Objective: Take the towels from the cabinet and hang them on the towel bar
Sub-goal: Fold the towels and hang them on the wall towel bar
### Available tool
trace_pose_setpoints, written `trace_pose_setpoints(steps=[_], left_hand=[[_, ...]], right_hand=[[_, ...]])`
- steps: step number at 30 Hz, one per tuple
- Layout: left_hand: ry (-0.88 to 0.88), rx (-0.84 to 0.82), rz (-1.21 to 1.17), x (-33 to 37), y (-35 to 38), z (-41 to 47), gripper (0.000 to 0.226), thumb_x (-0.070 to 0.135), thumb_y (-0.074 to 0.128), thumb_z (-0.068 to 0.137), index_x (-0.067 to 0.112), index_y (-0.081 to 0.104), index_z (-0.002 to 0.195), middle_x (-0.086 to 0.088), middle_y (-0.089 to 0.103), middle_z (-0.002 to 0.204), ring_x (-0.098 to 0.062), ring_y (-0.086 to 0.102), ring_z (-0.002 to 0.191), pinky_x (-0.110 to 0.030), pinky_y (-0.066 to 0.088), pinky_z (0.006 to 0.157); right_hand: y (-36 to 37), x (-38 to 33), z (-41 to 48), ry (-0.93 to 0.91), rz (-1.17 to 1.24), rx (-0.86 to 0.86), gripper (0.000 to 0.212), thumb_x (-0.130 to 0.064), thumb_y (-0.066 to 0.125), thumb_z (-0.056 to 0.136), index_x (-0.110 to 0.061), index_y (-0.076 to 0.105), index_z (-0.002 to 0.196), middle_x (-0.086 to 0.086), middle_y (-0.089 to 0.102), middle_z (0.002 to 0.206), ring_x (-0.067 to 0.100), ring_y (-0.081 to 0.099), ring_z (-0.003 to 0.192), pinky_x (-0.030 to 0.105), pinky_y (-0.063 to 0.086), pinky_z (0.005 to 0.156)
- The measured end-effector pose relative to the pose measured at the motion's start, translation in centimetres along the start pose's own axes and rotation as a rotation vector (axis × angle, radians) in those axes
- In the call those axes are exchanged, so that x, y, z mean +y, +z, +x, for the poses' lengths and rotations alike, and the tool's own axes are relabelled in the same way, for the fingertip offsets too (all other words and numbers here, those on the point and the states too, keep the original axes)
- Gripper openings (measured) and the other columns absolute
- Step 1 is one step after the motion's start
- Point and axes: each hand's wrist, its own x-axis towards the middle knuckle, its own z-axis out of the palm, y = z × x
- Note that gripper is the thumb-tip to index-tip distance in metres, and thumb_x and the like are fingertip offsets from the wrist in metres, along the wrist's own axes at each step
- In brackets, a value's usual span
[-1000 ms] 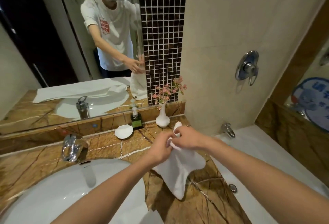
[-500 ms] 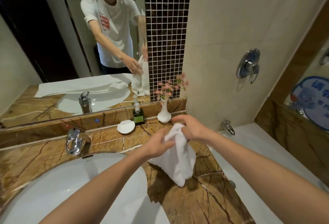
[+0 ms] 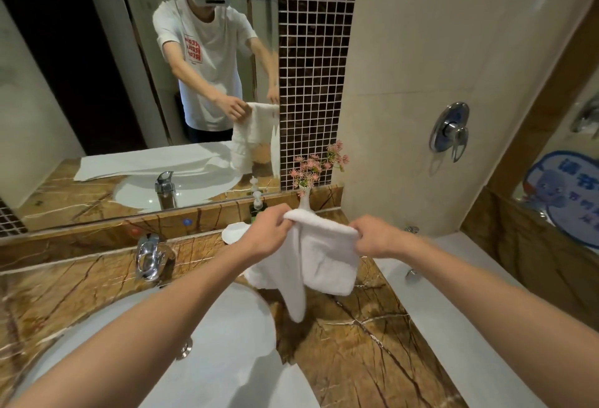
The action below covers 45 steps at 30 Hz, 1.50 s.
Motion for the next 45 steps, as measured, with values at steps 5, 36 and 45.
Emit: trace_pose_setpoints(steps=[5, 36, 45], left_hand=[[0.066, 0.012, 0.037, 1.2, -3.1, -0.6, 0.019, 0.011, 0.046, 0.096, 0.023, 0.051, 0.082, 0.011, 0.052, 0.078, -0.005, 0.049, 0.073, -0.018, 0.034, 0.061], [-0.217, 0.180, 0.582, -9.5, -17.5, -23.6, 0.019, 0.035, 0.059, 0.090, 0.018, 0.060, 0.083, 0.000, 0.064, 0.079, -0.019, 0.059, 0.073, -0.037, 0.049, 0.066], [-0.194, 0.107, 0.583, -13.4, -21.7, -30.8, 0.020, 0.037, 0.055, 0.092, 0.023, 0.055, 0.078, 0.003, 0.060, 0.077, -0.015, 0.055, 0.071, -0.032, 0.046, 0.063]], right_hand=[[0.9, 0.1, -0.2, -0.055, -0.106, 0.107, 0.031, -0.031, 0.069, 0.075, -0.002, 0.069, 0.088, 0.006, 0.063, 0.080, 0.021, 0.059, 0.070, 0.034, 0.051, 0.062], [8.0, -9.3, -4.2, -0.429, -0.264, 0.151, 0.007, -0.011, 0.055, 0.088, -0.016, 0.059, 0.086, 0.001, 0.060, 0.086, 0.019, 0.056, 0.080, 0.034, 0.047, 0.065], [13.1, -13.0, -7.2, -0.297, -0.333, 0.201, 0.019, -0.004, 0.051, 0.088, -0.021, 0.049, 0.078, 0.003, 0.057, 0.085, 0.019, 0.054, 0.077, 0.030, 0.040, 0.058]])
